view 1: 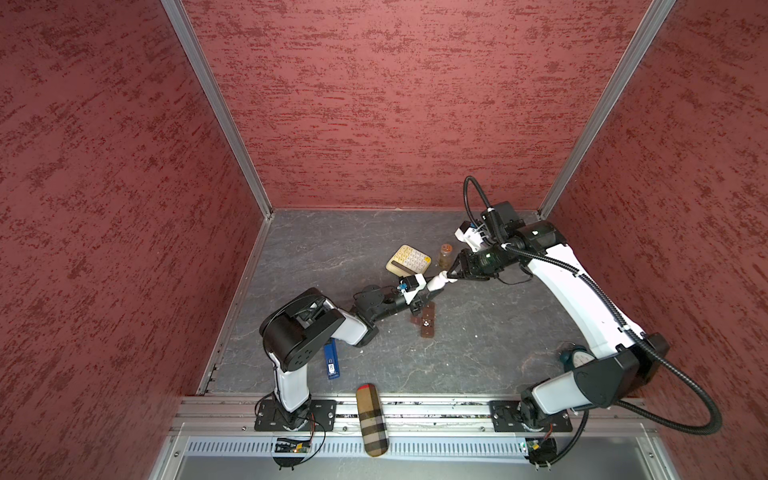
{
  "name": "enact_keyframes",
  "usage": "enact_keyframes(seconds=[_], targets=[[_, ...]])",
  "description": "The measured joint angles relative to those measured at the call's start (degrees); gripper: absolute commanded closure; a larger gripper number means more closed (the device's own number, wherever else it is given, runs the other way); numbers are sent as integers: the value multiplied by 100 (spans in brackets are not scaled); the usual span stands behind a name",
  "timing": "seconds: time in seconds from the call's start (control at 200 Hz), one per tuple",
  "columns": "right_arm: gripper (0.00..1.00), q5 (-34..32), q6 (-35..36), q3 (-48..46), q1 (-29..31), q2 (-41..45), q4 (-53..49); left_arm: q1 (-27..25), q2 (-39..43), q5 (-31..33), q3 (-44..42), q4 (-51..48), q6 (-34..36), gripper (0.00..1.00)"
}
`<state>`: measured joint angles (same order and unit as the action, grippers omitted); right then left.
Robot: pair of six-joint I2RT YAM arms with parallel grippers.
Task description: Sort the pills into containers
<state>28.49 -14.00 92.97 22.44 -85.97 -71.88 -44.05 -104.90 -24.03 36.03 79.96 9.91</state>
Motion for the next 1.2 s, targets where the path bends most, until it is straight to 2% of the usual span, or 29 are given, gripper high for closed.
enact_keyframes(seconds=[0.666,1.202], targets=[[74,205,118,-4,46,-42,-52,-74,2,-142,-7,-66,240,100],[74,-192,160,155,295,-275,-350,-66,109,-232,-72,-367,601,100]])
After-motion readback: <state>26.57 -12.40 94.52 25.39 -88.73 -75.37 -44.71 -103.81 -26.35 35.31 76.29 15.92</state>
